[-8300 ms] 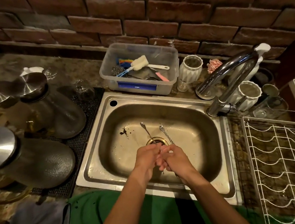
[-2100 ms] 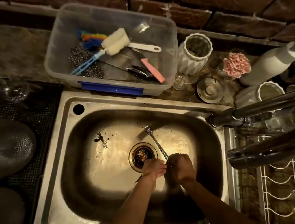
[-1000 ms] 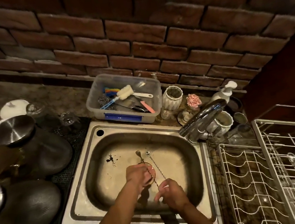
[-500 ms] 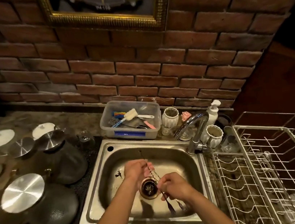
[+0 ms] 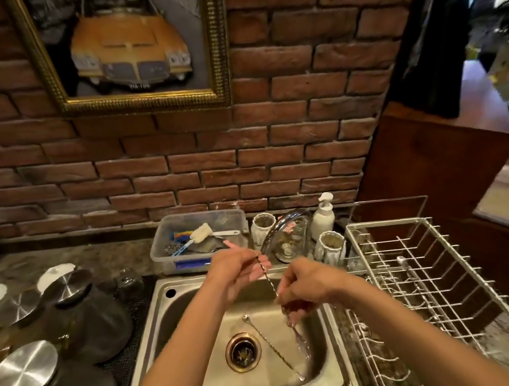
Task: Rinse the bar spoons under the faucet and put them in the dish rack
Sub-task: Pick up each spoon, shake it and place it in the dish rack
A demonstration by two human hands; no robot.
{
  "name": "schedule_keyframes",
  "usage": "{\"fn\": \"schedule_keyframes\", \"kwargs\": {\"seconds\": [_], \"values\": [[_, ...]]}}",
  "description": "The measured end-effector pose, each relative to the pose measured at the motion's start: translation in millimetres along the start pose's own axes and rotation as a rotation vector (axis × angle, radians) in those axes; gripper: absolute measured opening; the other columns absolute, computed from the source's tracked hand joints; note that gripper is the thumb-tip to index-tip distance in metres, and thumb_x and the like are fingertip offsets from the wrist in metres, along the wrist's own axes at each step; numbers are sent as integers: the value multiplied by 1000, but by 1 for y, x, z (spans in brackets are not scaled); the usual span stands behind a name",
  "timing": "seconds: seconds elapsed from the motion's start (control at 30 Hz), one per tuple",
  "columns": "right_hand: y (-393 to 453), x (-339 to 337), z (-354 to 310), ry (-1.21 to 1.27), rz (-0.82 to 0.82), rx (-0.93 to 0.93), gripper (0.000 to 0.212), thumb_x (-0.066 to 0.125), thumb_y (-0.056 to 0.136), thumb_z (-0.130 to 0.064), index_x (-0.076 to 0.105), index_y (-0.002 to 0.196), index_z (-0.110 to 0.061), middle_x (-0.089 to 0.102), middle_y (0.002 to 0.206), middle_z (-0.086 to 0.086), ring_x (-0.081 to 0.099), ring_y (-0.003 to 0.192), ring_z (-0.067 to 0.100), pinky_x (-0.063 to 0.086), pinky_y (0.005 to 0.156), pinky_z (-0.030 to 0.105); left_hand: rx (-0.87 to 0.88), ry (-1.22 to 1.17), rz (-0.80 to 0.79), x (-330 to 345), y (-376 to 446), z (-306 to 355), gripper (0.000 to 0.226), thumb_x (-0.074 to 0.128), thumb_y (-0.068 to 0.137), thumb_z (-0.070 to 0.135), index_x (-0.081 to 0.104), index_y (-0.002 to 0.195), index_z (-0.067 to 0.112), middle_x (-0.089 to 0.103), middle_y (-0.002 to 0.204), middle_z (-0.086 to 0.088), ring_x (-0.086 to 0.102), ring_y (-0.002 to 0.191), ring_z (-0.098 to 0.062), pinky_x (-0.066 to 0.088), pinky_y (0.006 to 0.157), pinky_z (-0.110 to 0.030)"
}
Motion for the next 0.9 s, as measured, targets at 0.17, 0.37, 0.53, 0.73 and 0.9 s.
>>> {"fn": "schedule_keyframes", "kwargs": {"seconds": [0.17, 0.37, 0.53, 0.73, 0.9], "values": [[-36, -43, 21, 35, 93, -18, 4, 68, 87, -4, 66, 88, -2, 71, 75, 15, 67, 53, 16, 55, 46, 21, 14, 88, -73, 66, -7, 4, 9, 59, 92, -4, 67, 89, -7, 74, 67, -15, 72, 53, -18, 61, 64, -29], [-81, -92, 64, 92, 203, 21, 4, 66, 88, 2, 62, 86, 1, 70, 78, 19, 68, 54, 20, 59, 52, 28, 14, 163, -167, 157, -10, -10, 25, 59, 92, -6, 60, 115, -14, 71, 84, -24, 68, 48, -17, 53, 44, -20], [-116, -129, 108, 48, 339, 63, 9, 69, 87, -2, 64, 92, 4, 69, 82, 18, 69, 54, 17, 54, 48, 22, -23, 227, -271, 228, -13, -32, 9, 52, 95, -8, 59, 96, -13, 63, 75, -22, 58, 43, -16, 37, 31, -17], [-138, -151, 156, 25, 447, 143, 3, 70, 86, -2, 67, 84, -1, 74, 86, 19, 71, 64, 20, 61, 62, 29, -51, 352, -254, 287, 1, -70, 5, 61, 91, -6, 62, 91, -11, 62, 77, -25, 58, 41, -17, 43, 32, -20], [-133, -160, 188, -89, 481, 216, 6, 72, 86, -8, 67, 83, -8, 75, 82, 10, 73, 58, 9, 58, 56, 19, -83, 528, -184, 309, 15, -93, 21, 68, 87, -2, 68, 105, -14, 66, 77, -18, 56, 50, -17, 45, 47, -21]]}}
Point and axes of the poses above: each hand's wrist, its own y-axis towards the middle knuckle, its own x-axis out of the palm, z = x × y, the point moved 3 cm from there along y, towards the middle knuckle
